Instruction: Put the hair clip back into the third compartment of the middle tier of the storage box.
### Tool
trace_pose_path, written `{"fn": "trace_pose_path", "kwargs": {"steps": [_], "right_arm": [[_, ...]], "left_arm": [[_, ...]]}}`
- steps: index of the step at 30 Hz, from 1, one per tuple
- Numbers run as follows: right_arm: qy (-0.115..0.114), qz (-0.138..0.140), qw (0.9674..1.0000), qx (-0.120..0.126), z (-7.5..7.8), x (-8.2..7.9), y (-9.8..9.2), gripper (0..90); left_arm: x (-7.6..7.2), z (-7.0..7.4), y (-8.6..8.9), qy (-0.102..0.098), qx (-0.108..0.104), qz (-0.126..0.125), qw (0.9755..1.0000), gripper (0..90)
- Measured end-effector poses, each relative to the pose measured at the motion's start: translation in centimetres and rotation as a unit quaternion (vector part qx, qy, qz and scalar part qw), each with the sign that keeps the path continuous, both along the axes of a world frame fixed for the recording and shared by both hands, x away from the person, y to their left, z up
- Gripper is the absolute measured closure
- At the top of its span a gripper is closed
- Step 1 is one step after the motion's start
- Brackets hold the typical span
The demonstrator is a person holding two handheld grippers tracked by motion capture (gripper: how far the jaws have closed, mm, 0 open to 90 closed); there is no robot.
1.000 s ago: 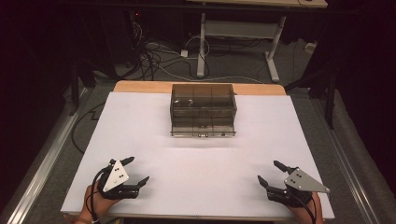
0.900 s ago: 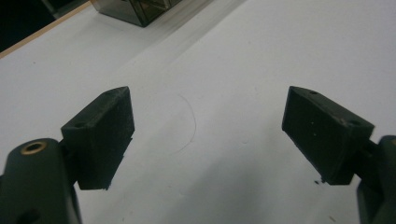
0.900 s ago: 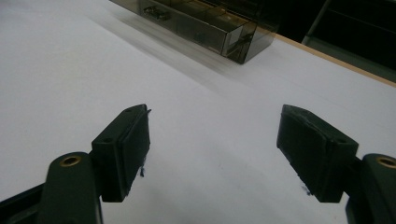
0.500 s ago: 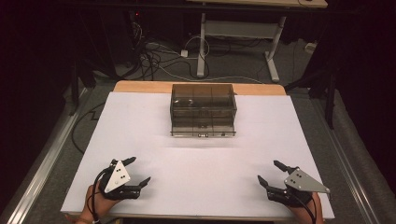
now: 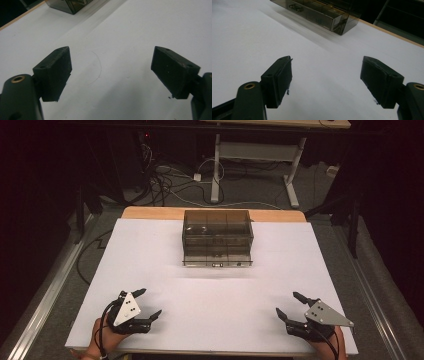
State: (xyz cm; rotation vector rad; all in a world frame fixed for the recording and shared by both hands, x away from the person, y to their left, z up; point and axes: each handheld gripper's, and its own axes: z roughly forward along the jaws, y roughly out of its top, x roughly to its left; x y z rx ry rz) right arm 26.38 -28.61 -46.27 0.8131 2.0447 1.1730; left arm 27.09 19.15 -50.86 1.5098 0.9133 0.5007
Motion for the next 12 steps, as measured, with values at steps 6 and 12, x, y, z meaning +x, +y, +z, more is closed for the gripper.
{"fn": "trace_pose_path", "kwargs": {"steps": [6,12], "right_arm": [[0.002,-0.002,1.0000,0.001,-0.03,0.04,-0.08,25.4],[0.002,-0.012,0.9999,0.006,-0.02,0.33,-0.23,24.1]], "left_arm": [[0.20,0.05,0.09,-0.002,0.003,0.003,1.0000,16.2],[0.31,0.05,0.19,-0.004,0.010,0.003,0.9999,16.2]]}}
